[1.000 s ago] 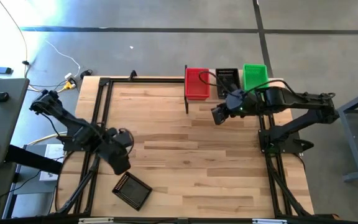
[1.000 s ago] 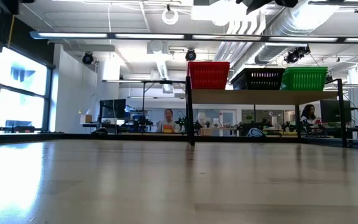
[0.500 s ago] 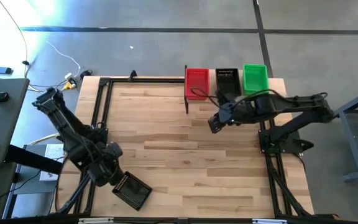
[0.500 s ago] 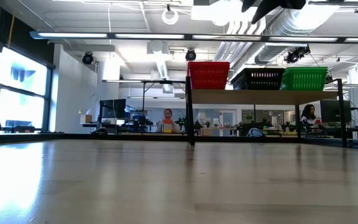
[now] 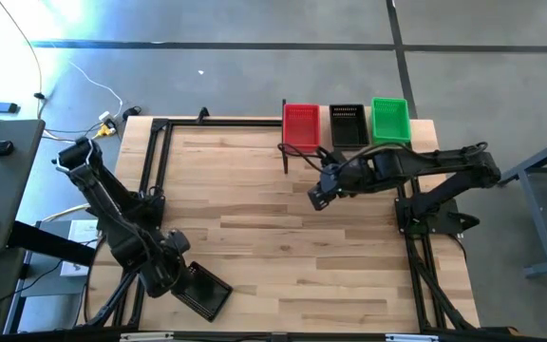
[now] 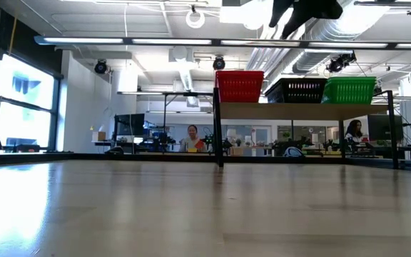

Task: Stack baskets on shelf by color
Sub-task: Stack the black basket on top of the other black baskets on the shelf

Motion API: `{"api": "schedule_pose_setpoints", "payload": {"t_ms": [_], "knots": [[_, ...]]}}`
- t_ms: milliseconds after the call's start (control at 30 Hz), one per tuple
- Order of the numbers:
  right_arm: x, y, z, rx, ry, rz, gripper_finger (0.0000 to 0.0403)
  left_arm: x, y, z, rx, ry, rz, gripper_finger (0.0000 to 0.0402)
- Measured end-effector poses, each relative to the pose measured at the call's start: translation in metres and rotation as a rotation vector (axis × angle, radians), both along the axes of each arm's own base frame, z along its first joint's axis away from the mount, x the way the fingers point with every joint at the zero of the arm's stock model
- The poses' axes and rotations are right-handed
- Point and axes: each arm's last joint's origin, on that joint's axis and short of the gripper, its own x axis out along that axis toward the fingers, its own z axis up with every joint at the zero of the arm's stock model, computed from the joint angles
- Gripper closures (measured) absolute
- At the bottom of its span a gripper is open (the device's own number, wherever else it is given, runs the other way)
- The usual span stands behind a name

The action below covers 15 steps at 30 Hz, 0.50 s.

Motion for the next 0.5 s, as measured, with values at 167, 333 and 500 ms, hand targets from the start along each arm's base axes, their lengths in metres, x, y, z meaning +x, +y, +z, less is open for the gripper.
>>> {"api": "schedule_pose_setpoints", "payload": {"t_ms": [167,333,500], "knots": [[0.003,0.004,0.002,-0.003,-0.039,0.026,0.0259,0.005,-0.006,-0.014,0.044,0.045,-0.001,0.0247],[0.003,0.011,0.002,-0.002,-0.046,0.054,0.0259,0.010,-0.012,-0.028,0.061,0.105,-0.005,0.0247],[0.002,0.017,0.002,-0.003,-0.045,0.073,0.0259,0.015,-0.018,-0.039,0.065,0.113,-0.007,0.0247]]}}
